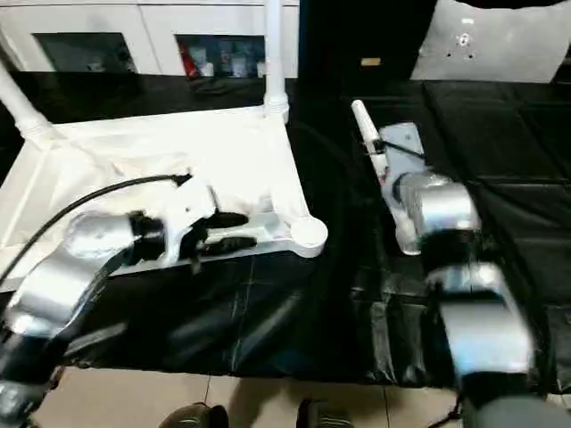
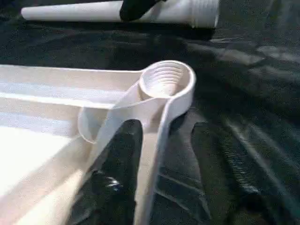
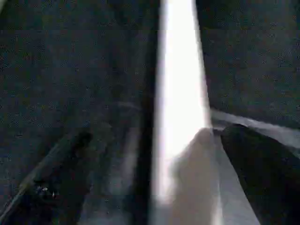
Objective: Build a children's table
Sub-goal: Rotate table base, then pick table leg
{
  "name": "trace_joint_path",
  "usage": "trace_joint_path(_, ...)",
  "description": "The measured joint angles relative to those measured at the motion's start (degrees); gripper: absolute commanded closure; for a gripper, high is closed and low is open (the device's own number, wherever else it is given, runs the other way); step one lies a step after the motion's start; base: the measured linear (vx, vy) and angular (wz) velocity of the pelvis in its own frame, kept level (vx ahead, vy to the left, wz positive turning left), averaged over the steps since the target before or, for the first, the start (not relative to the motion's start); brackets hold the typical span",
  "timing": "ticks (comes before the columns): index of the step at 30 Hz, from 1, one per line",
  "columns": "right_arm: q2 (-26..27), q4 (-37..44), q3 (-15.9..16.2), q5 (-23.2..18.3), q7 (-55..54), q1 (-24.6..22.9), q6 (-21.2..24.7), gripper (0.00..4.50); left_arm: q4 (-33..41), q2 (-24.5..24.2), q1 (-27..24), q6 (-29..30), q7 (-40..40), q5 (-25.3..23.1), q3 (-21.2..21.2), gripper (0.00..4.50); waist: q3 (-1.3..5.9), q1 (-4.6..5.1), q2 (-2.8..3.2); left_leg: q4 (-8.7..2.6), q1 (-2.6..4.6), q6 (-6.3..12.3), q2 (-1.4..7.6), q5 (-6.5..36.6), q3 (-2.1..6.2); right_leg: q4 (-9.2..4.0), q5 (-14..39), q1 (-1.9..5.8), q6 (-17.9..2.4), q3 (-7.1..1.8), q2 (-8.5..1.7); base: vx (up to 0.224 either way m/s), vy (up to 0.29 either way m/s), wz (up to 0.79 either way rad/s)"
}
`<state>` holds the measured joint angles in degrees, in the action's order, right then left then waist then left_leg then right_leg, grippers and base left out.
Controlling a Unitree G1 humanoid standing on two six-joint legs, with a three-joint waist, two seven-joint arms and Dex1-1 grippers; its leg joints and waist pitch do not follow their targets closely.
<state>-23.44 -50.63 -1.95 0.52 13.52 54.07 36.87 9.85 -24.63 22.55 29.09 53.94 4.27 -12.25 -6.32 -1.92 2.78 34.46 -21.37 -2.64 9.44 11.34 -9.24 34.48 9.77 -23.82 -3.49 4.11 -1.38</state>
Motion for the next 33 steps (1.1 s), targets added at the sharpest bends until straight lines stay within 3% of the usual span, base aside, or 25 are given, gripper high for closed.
trace_joint_path(5,-2.06,-5.68,0.05,0.34,1.73,0.21,0.56,0.0,3.55,-0.85,-3.97,2.67,-0.84,0.7,0.05,2.23,-0.01,-0.01,-0.01,0.05,0.01,0.01,0.01,0.0,-0.02,0.02,-0.01,0.0,-0.02,0.0,0.0,0.0,0.0,0.0)
trace_joint_path(13,-2.02,-6.98,0.42,-1.23,11.41,0.8,2.39,0.0,7.86,-0.92,-4.38,5.42,-1.81,2.31,-0.03,2.23,0.0,-0.04,-0.02,0.1,0.11,0.01,0.05,0.0,-0.06,0.05,-0.03,0.15,-0.06,0.02,0.01,0.0,0.0,0.0)
trace_joint_path(17,-1.88,-2.82,2.58,-2.2,18.02,-0.52,6.29,0.0,9.28,-0.9,-4.72,6.52,-1.93,3.03,-0.12,2.23,0.03,-0.05,-0.1,0.11,0.07,0.01,0.07,0.0,-0.06,0.05,-0.03,0.19,-0.05,0.02,0.02,0.0,0.0,0.0)
trace_joint_path(32,-1.56,19.89,3.65,-9.32,24.6,-9.32,27.09,0.0,12.76,-0.99,-6.21,9.3,-4.34,3.94,-0.55,2.23,0.09,-0.34,-0.57,0.11,0.29,0.0,0.08,0.0,-0.06,0.01,0.21,0.47,0.35,0.02,0.02,0.0,0.0,0.0)
trace_joint_path(33,-1.67,21.34,3.67,-9.8,24.72,-9.79,28.3,0.29,12.87,-1.01,-6.23,9.39,-4.39,4.0,-0.57,2.15,0.09,-0.34,-0.57,0.11,0.29,0.0,0.08,0.0,-0.06,0.01,0.21,0.47,0.35,0.02,0.02,0.0,0.0,0.0)
